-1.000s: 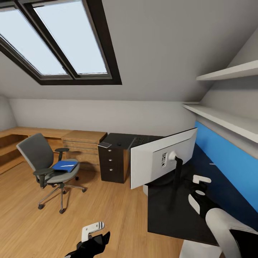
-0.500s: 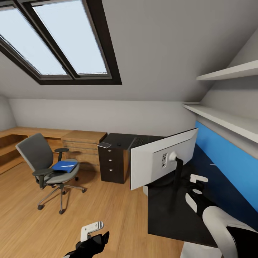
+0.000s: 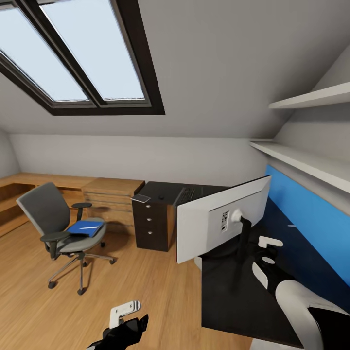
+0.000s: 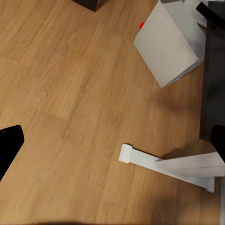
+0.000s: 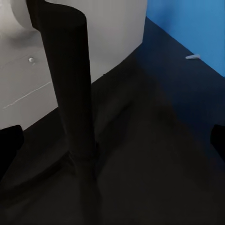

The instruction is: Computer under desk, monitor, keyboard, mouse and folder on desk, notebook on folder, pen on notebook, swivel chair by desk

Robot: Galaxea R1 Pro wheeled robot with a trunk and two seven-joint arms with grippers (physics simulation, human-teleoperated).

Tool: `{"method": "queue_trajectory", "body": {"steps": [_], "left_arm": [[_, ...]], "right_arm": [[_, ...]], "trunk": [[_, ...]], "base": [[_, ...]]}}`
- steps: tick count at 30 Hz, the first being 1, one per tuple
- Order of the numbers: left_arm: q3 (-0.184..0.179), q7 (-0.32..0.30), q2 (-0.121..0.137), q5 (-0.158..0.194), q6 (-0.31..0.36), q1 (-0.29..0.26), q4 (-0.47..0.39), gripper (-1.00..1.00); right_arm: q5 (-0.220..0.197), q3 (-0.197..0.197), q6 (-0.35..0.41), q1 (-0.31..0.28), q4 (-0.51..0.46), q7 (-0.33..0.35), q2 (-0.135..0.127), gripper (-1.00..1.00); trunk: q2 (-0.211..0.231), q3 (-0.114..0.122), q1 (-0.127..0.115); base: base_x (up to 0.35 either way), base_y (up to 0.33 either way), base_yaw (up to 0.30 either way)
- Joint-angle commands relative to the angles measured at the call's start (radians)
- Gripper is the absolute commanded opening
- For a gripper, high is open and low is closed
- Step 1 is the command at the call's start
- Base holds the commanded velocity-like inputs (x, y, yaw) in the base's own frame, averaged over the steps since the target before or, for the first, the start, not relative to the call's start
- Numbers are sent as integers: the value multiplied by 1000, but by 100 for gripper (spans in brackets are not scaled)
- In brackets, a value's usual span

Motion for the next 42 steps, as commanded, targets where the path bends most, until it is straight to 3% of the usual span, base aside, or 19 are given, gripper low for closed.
{"method": "queue_trajectory", "body": {"steps": [1,24,42], "left_arm": [[0,9,0,10,3,0,-1,100],[-1,6,3,14,4,0,-3,100],[-1,6,3,14,3,0,-3,100]], "right_arm": [[-3,-2,-6,0,1,1,0,100],[5,-2,-7,0,2,1,-2,100],[6,16,-7,0,22,1,0,100]], "trunk": [[0,0,0],[0,0,0],[-126,-56,69]], "base": [[142,0,0],[81,0,0],[0,0,0]]}}
